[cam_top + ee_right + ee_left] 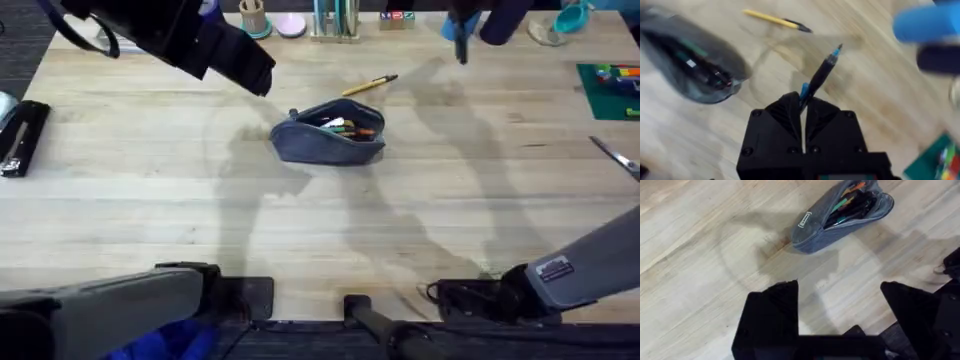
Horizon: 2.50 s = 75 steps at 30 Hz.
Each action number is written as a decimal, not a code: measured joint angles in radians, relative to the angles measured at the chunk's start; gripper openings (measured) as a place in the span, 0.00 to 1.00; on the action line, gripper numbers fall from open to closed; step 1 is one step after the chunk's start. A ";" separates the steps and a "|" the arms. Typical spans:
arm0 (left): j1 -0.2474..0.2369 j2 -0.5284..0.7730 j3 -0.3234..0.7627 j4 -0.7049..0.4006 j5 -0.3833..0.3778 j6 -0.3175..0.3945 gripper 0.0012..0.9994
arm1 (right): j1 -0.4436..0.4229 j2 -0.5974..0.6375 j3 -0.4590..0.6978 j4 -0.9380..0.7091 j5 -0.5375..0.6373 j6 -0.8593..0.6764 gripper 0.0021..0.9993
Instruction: Unzip the bag, pick up the pens from the table one at a time and place them inside, then zip the bag closed.
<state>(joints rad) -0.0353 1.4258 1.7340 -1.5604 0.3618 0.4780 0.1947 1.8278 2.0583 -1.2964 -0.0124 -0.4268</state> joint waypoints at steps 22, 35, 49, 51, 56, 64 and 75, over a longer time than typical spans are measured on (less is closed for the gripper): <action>0.000 0.000 0.000 0.000 0.000 0.000 1.00 | 0.043 0.000 0.000 -0.043 -0.270 -0.668 0.03; 0.000 0.000 0.000 0.000 0.000 0.000 1.00 | 0.062 0.001 0.000 -0.047 -0.411 -0.702 0.03; 0.000 0.000 0.000 0.000 0.000 0.000 1.00 | 0.158 0.074 -0.055 -0.056 -0.426 -0.730 0.03; 0.000 0.000 0.000 0.000 0.000 0.000 1.00 | 0.158 0.075 -0.082 -0.047 -0.426 -0.733 0.03; 0.000 0.000 0.000 0.000 0.000 0.000 1.00 | 0.158 0.075 -0.163 -0.004 -0.428 -0.734 0.03; 0.000 0.000 0.000 0.000 0.000 0.000 1.00 | 0.169 0.075 -0.259 0.061 -0.429 -0.765 0.03; 0.000 0.000 0.000 0.000 0.000 0.000 1.00 | 0.223 0.075 -0.342 0.146 -0.429 -0.814 0.03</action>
<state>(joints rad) -0.0353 1.4258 1.7340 -1.5604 0.3618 0.4781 0.4180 1.9030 1.7161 -1.1501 -0.4419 -1.2409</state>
